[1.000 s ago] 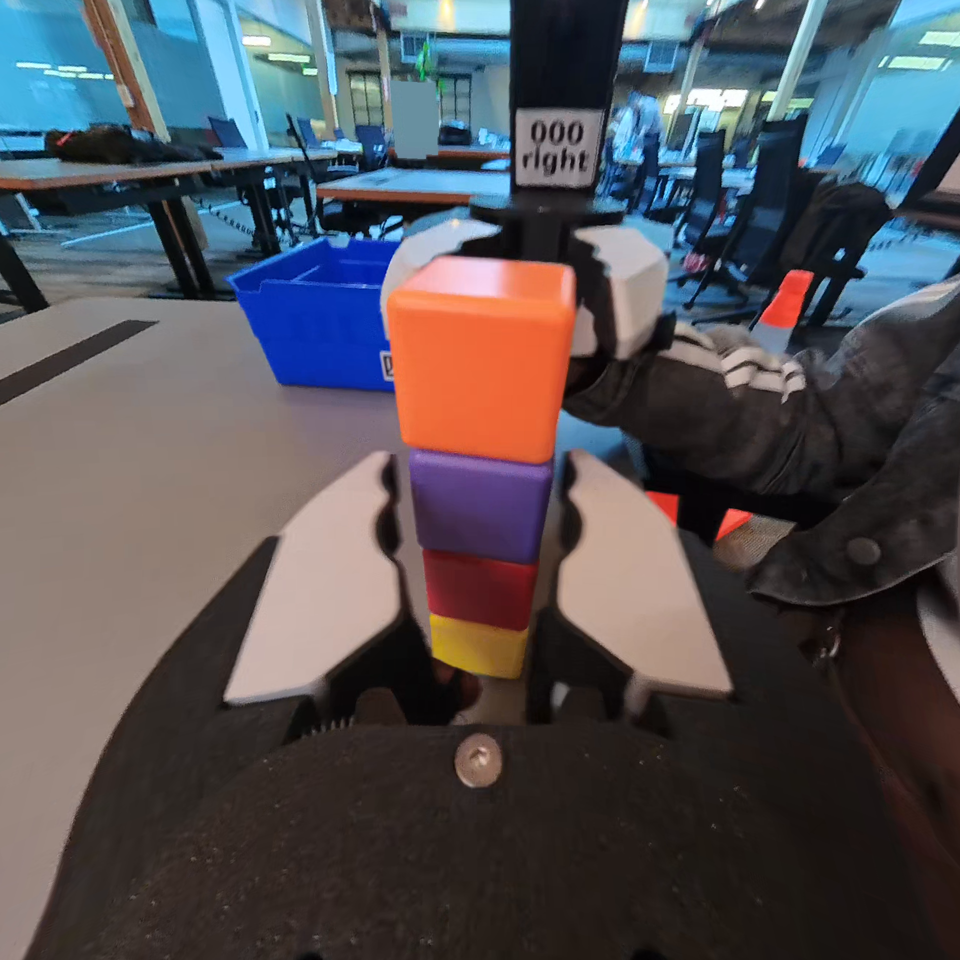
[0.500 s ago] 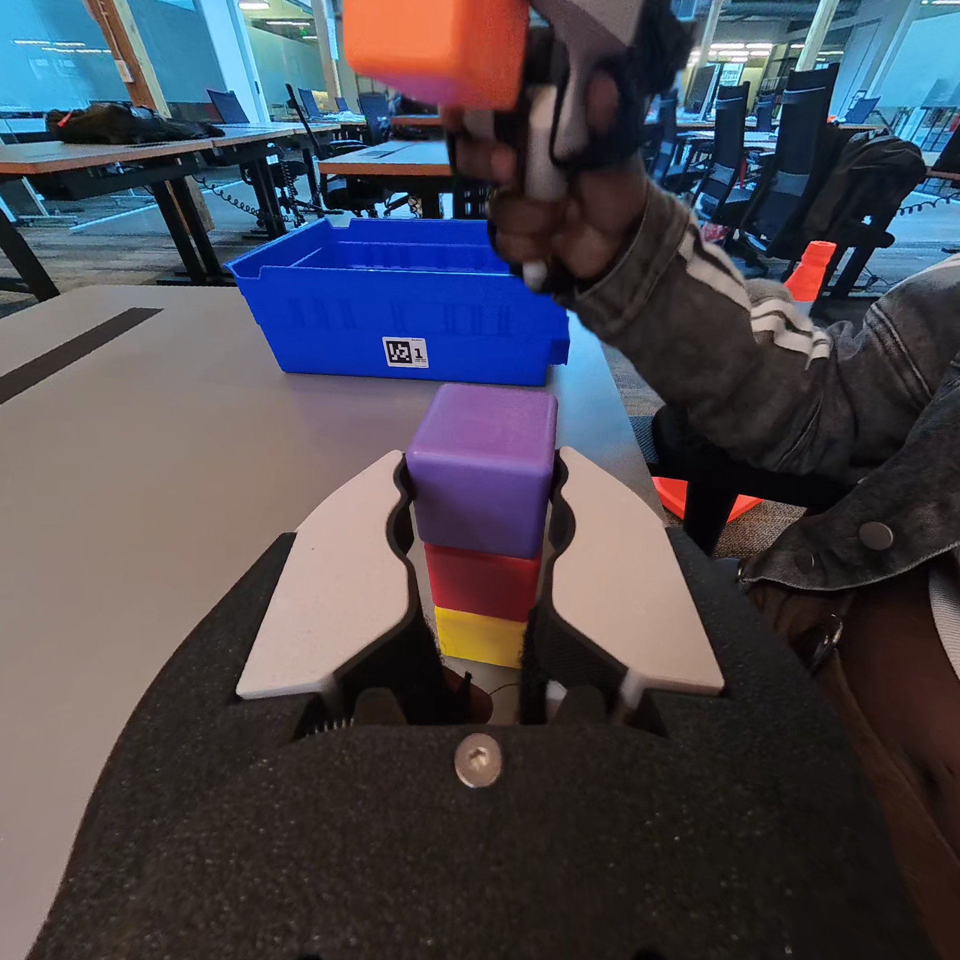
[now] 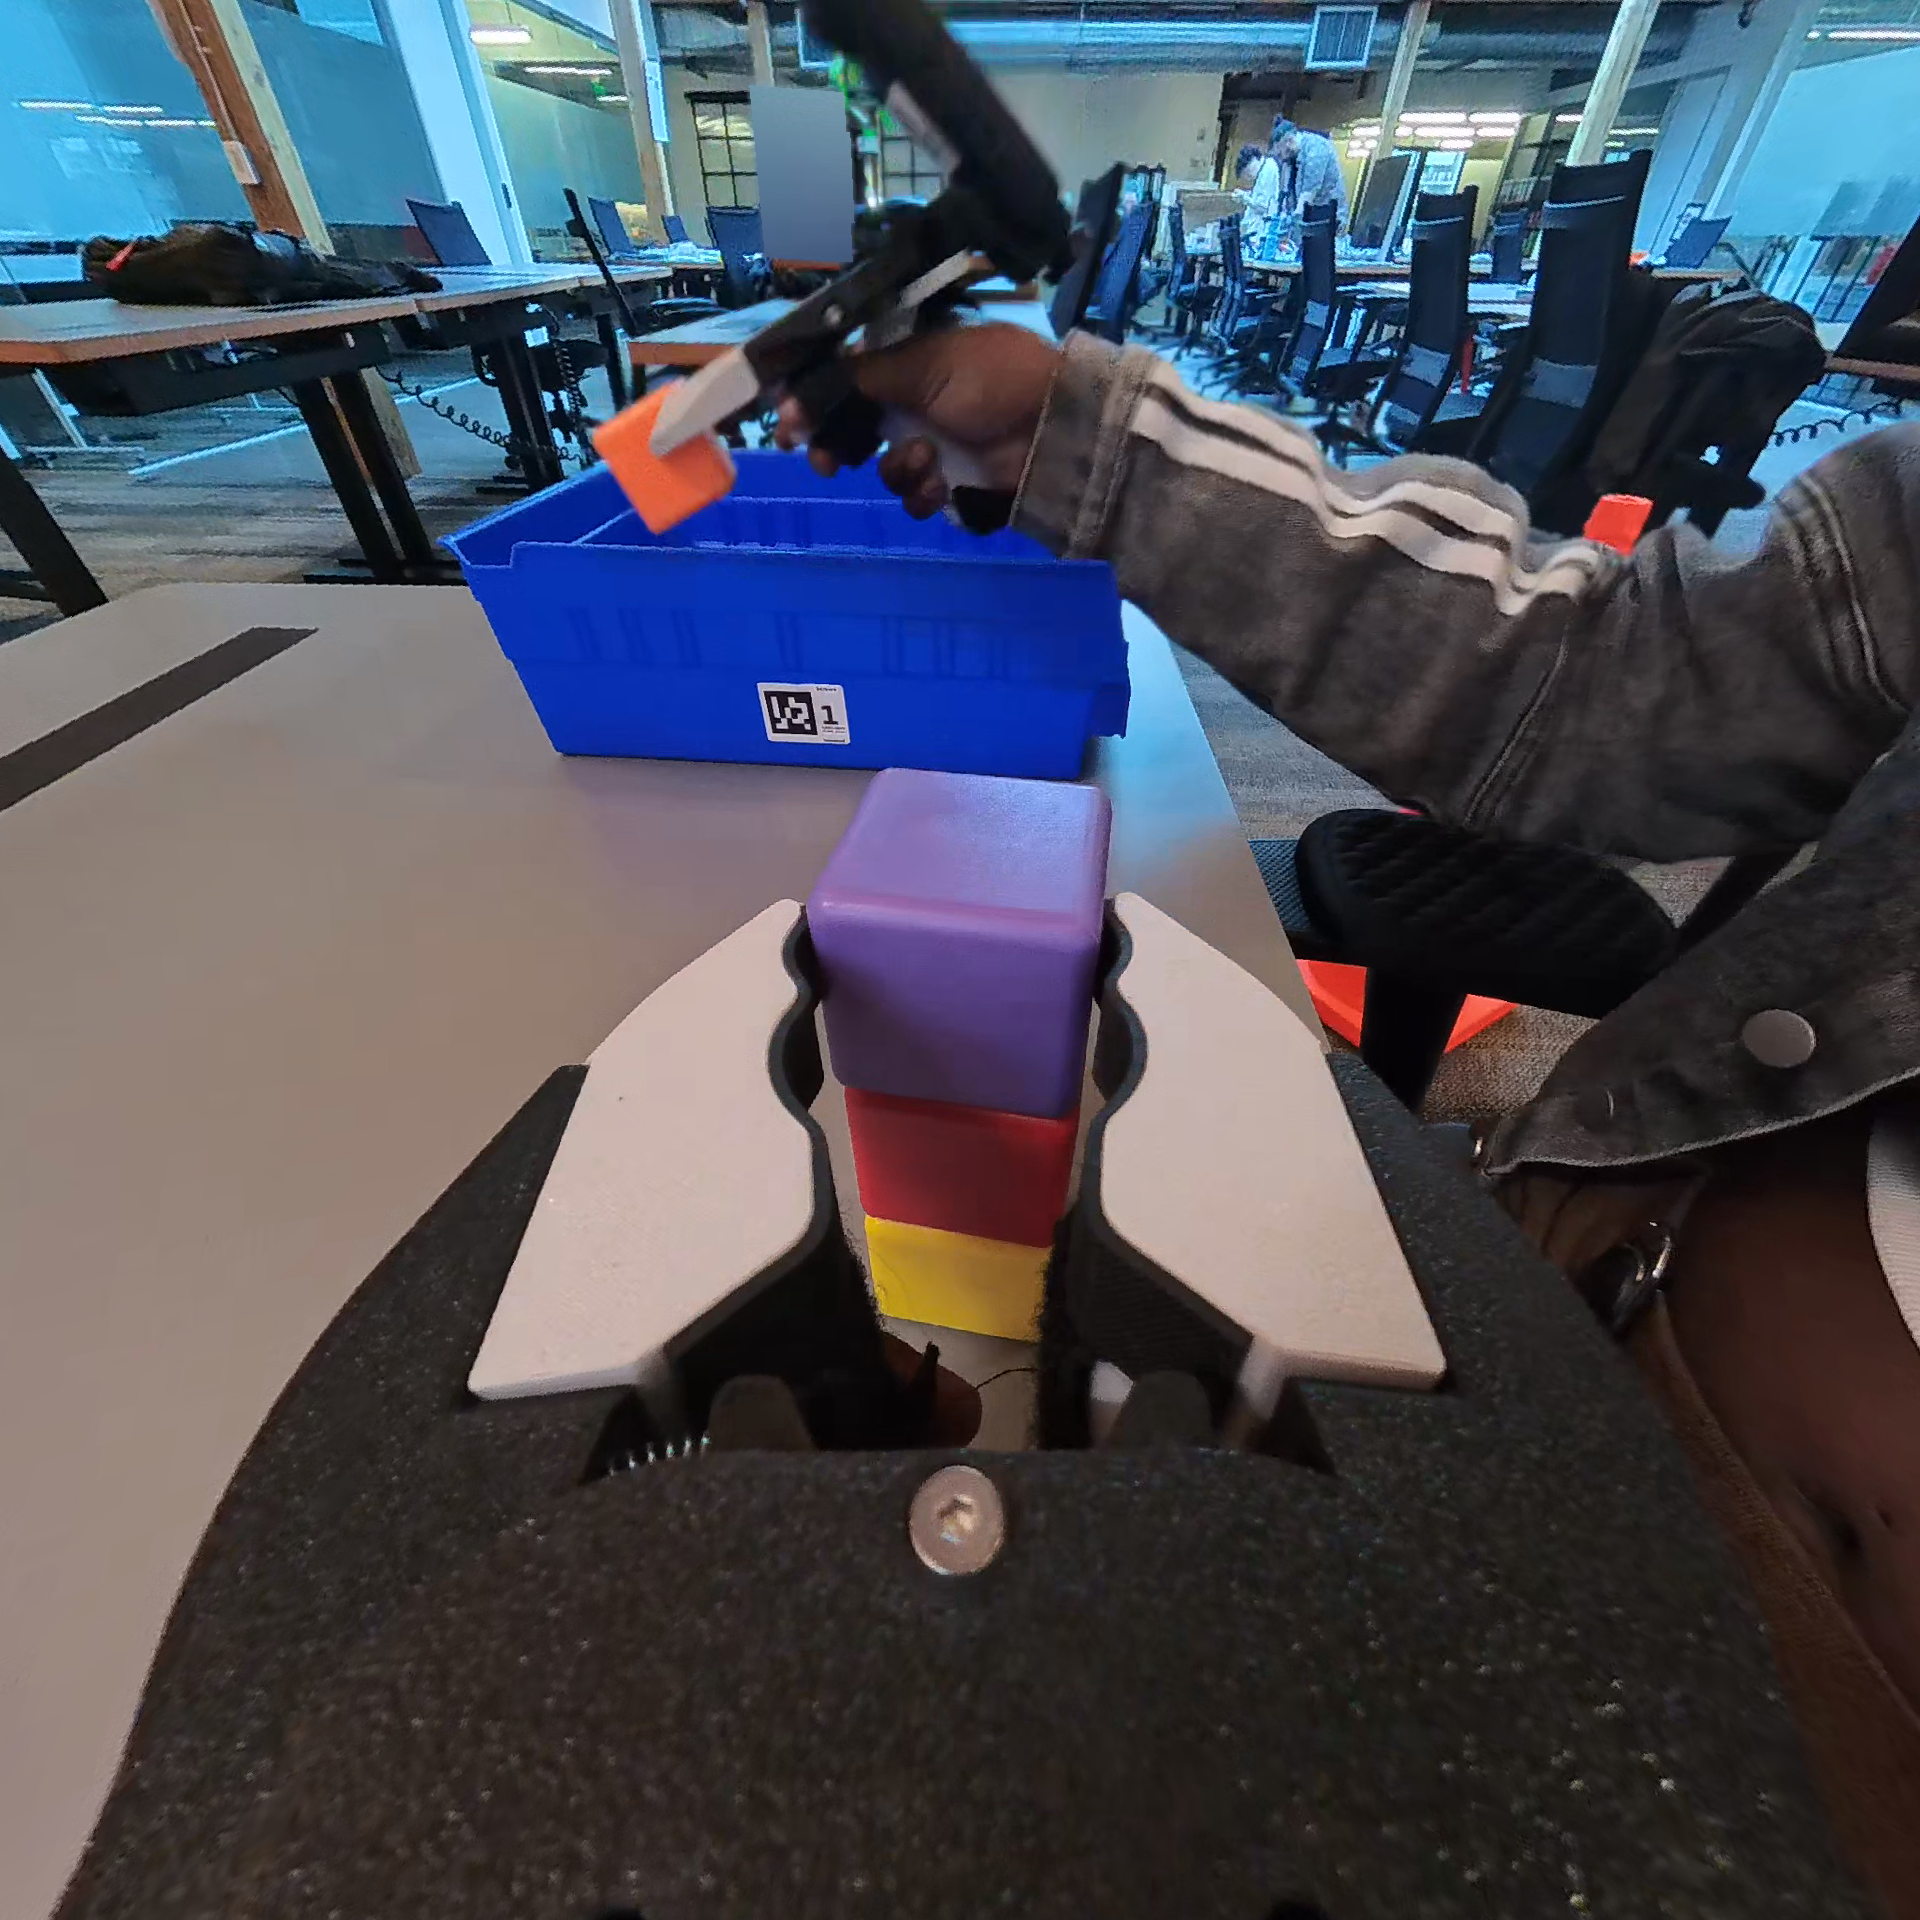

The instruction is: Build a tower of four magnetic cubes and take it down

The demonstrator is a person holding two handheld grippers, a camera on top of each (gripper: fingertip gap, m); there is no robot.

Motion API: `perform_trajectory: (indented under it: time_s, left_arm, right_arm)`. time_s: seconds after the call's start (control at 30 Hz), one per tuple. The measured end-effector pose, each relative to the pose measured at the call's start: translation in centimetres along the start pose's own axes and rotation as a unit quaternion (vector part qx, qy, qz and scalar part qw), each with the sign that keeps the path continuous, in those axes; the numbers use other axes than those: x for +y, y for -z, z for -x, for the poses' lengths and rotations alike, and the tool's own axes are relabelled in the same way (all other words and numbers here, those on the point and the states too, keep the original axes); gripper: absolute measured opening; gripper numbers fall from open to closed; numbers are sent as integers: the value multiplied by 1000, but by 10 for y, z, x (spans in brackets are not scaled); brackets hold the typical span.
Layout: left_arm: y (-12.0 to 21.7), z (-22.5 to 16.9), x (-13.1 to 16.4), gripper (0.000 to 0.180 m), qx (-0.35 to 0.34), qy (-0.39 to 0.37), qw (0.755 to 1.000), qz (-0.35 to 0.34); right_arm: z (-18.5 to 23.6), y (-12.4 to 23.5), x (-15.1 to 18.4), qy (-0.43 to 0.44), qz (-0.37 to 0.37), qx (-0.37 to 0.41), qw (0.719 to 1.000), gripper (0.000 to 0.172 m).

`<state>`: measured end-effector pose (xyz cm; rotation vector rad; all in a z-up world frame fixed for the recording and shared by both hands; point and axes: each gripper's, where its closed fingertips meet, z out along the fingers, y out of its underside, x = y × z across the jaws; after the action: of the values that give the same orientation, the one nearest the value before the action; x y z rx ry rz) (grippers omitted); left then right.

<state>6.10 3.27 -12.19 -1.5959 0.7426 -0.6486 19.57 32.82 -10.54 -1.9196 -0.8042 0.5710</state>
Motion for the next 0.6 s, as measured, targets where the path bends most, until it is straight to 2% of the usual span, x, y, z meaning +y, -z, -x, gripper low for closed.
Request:
perform_trajectory:
  time_s: [0.1,0.23,0.4,0.5,0.6]
  left_arm:
    - [0,0,0,50,-1,0,1000,0]
    - [0,0,0,50,0,1,1000,-1]
    - [0,0,0,50,0,1,1000,-4]
    - [0,-1,0,50,0,0,1000,-3]
    - [0,0,0,50,-1,0,1000,-3]
  right_arm:
    - [-15,-28,25,-28,54,10,998,48]
    - [-28,-51,50,-37,81,39,995,48]
    - [-38,-56,55,-8,85,84,993,48]
    - [-36,-63,69,-5,115,84,990,48]
    - [-36,-63,69,-7,116,88,989,48]
